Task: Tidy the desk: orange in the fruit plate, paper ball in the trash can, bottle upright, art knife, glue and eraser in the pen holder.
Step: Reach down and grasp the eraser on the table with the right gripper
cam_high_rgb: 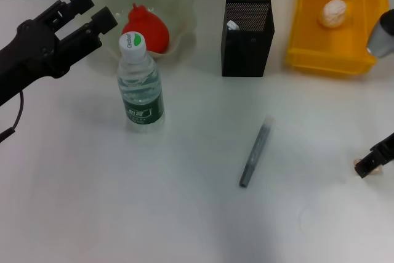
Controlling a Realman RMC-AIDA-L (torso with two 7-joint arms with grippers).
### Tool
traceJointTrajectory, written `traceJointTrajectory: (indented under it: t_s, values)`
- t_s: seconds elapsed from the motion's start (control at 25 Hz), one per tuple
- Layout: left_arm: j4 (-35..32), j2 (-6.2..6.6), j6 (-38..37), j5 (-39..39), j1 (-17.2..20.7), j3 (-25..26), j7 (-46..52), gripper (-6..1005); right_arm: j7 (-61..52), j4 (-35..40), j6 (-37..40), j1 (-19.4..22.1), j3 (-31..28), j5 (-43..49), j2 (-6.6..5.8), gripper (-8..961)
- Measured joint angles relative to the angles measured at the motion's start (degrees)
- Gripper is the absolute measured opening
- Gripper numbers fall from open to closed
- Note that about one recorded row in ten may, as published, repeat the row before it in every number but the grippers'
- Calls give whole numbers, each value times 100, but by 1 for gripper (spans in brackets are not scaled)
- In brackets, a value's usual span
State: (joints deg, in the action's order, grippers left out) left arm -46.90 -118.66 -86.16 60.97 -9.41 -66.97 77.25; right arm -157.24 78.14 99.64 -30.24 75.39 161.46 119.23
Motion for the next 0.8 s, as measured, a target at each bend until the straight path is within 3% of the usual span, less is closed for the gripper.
traceJointTrajectory:
  t_s: [0.28,0.8]
  values:
    - [0,0,4,5,35,0,0,739,-71,-140,-213,-4,333,176,11,754]
    - [-4,9,40,-6,76,0,0,739,-43,-341,-434,-93,345,77,12,752]
